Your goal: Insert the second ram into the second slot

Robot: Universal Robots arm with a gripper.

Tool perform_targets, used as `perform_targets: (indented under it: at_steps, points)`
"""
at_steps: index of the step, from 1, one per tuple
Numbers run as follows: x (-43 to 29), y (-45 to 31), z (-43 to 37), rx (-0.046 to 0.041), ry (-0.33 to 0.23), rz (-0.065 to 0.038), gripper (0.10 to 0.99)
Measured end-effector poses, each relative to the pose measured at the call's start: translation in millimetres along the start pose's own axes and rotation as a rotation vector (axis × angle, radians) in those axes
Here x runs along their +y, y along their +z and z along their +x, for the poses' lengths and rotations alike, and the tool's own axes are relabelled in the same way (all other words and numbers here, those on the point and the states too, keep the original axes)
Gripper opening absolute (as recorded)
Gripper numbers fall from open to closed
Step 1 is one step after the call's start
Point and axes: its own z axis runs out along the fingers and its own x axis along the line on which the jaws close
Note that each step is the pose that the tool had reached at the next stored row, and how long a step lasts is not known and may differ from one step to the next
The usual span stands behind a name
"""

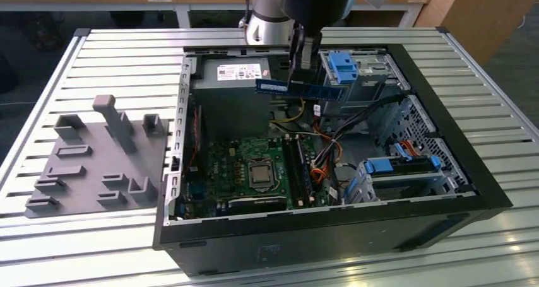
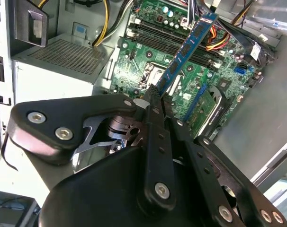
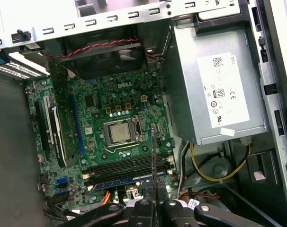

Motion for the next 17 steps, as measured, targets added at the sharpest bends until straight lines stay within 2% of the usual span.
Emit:
perform_targets:
  at_steps: [17]
  points:
    - [0.0, 0.3, 0.0, -0.0026, 0.072, 0.001, 0.137]
